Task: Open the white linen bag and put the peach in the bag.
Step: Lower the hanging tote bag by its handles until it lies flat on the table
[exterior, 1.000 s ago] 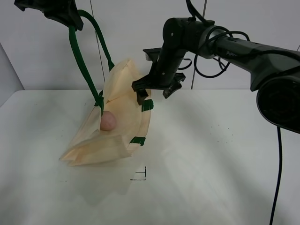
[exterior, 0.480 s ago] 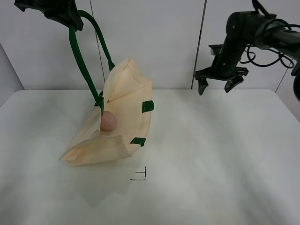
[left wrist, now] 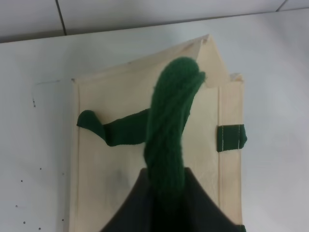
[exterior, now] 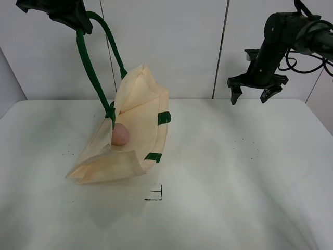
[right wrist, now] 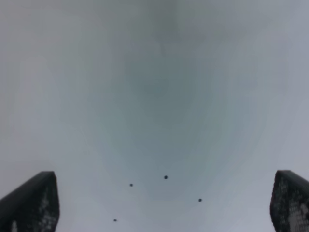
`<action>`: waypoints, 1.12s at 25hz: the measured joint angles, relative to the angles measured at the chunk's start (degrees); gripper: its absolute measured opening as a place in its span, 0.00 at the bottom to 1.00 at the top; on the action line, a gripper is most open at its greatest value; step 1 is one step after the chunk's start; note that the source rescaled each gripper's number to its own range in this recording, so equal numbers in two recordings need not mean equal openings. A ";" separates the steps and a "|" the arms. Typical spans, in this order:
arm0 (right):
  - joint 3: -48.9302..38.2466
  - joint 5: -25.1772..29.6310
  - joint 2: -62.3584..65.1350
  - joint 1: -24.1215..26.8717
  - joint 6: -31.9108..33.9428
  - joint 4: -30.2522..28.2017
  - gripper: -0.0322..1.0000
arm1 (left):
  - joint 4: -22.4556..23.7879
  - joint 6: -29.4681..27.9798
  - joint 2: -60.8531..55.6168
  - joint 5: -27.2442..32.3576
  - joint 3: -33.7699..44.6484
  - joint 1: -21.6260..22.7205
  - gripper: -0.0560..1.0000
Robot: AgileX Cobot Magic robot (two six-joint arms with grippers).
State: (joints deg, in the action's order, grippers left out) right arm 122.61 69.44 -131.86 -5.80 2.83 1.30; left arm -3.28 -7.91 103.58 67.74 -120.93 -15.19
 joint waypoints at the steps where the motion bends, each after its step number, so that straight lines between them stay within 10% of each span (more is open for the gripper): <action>1: 0.00 0.00 0.20 0.25 0.00 -0.05 1.00 | 0.00 0.00 0.00 0.00 0.00 0.00 0.05; 12: -16.49 -0.06 17.05 0.72 -0.23 -0.53 1.00 | 0.00 0.00 0.00 0.00 0.00 0.00 0.05; 28: -76.24 -2.59 77.47 0.72 -1.75 -0.65 1.00 | 0.00 0.00 0.00 0.00 0.00 0.00 0.05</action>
State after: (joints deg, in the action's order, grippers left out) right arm 46.37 66.85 -54.39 -5.08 1.08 0.65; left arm -3.28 -7.91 103.58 67.74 -120.93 -15.19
